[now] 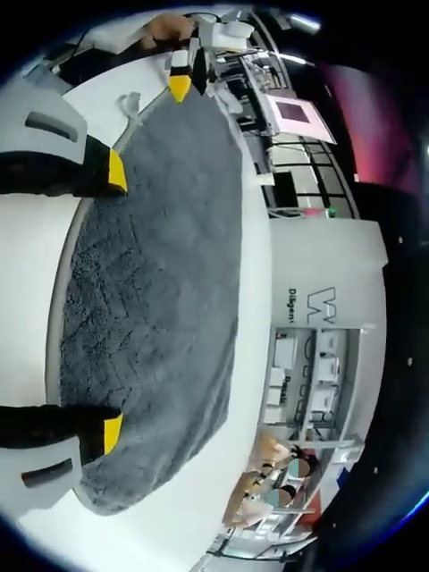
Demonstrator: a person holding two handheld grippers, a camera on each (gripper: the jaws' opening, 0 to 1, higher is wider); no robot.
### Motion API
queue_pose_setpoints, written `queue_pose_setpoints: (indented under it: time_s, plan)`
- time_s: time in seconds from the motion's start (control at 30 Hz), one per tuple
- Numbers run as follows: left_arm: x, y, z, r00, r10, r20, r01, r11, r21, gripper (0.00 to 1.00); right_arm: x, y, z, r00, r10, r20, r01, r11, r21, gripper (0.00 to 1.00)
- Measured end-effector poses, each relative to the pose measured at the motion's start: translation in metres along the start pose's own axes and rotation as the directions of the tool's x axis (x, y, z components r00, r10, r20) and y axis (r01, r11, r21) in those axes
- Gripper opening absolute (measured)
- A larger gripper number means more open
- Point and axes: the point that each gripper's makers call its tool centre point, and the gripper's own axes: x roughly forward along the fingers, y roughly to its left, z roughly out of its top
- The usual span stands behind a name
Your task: Open the folded towel by lifting each exposed corner and separating the folded layers until the towel lies flat within the target outline without major curled edges
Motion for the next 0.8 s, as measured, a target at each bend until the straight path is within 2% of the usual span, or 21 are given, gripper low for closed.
queue_pose_setpoints:
  time_s: [0.2, 0.3, 0.47, 0.53, 0.6, 0.67, 0.73, 0.8]
  plan:
    - [-0.003, -0.001, 0.005, 1.000, -0.025, -0.013, 0.025, 0.999, 0.037, 0.99, -0.001, 0.001, 0.001, 0.999, 0.018, -0.038, -0.019, 1.000, -0.011, 0.99]
    - [-0.007, -0.004, 0.022, 0.996, -0.071, 0.045, 0.071, 0.998, 0.001, 0.99, -0.005, -0.002, 0.006, 0.999, 0.015, -0.037, -0.015, 1.000, -0.016, 0.99]
    - [-0.012, 0.002, 0.036, 0.992, -0.100, 0.070, 0.102, 0.995, -0.018, 0.99, -0.011, -0.015, 0.023, 1.000, 0.026, 0.001, -0.026, 1.000, -0.007, 0.99]
    - [-0.013, 0.007, 0.040, 0.991, -0.108, 0.076, 0.110, 0.994, -0.025, 0.99, -0.013, -0.023, 0.030, 0.999, 0.038, 0.006, -0.038, 0.999, -0.010, 0.99]
    - [-0.016, 0.010, 0.043, 0.990, -0.108, 0.088, 0.110, 0.994, -0.026, 0.99, -0.014, -0.038, 0.045, 0.999, 0.030, 0.043, -0.028, 0.999, -0.038, 0.99]
    - [-0.019, 0.014, 0.045, 0.990, -0.101, 0.098, 0.104, 0.994, -0.026, 0.99, -0.013, -0.053, 0.054, 0.998, 0.012, 0.054, -0.010, 0.999, -0.041, 0.99]
    - [-0.021, 0.018, 0.042, 0.991, -0.090, 0.094, 0.093, 0.995, -0.026, 0.99, -0.010, -0.073, 0.068, 0.998, -0.004, 0.063, 0.008, 0.998, -0.070, 0.97]
    - [-0.024, 0.020, 0.041, 0.992, -0.083, 0.094, 0.086, 0.996, -0.030, 0.99, -0.006, -0.082, 0.081, 0.996, 0.007, 0.087, 0.003, 0.993, -0.115, 0.93]
